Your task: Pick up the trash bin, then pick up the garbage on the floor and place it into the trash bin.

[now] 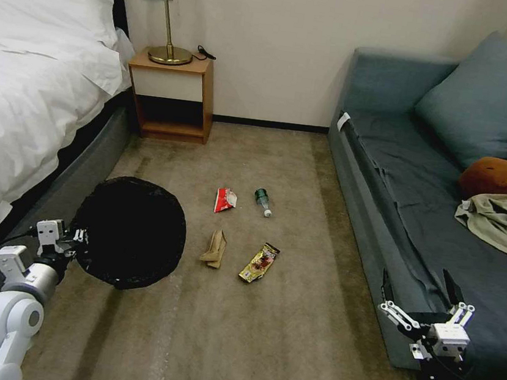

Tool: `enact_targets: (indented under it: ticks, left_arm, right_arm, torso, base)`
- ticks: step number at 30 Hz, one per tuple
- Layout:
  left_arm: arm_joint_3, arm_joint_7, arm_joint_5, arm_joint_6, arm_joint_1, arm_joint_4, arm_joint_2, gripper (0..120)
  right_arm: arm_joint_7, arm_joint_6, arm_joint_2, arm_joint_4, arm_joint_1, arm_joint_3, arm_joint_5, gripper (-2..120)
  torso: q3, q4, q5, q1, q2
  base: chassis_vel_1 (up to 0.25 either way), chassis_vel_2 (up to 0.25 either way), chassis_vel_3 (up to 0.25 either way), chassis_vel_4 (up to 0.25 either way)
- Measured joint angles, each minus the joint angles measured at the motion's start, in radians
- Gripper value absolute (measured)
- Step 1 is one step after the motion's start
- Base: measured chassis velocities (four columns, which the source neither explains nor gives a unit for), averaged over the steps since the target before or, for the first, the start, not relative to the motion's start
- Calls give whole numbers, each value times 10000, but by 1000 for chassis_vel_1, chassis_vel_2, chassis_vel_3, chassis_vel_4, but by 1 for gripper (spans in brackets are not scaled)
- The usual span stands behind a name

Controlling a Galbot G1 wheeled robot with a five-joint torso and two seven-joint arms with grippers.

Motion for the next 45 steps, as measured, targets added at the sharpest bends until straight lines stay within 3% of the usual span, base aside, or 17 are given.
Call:
enact_targets:
  ticks: [20,29,39,45]
  left_arm:
    - [-44,-103,-17,-28,62,-102,-83,2]
    - [56,-347,483,-68,-76,113,-8,2]
    - [62,-302,482,-68,50,120,97,2]
    - [171,-47,480,-163,319,-36,125,2]
  right_arm:
    - [-178,463,0,-150,-32,-61,16,100]
    - [-162,139,-195,-306,161,-189,-163,100]
    - [-147,-128,-459,-260,231,-239,-161,100]
    - [49,-1054,-1486,14,384,-274,88,100]
  torso:
    - [3,-1,-1,2,-1]
    - [1,-1,0,1,0]
    - [1,-1,0,1,0]
    - [1,-1,2,1,-1]
  base:
    - [-158,149,153,-163]
    - [-6,0,6,-4]
    - [0,0,0,0]
    - [0,0,0,0]
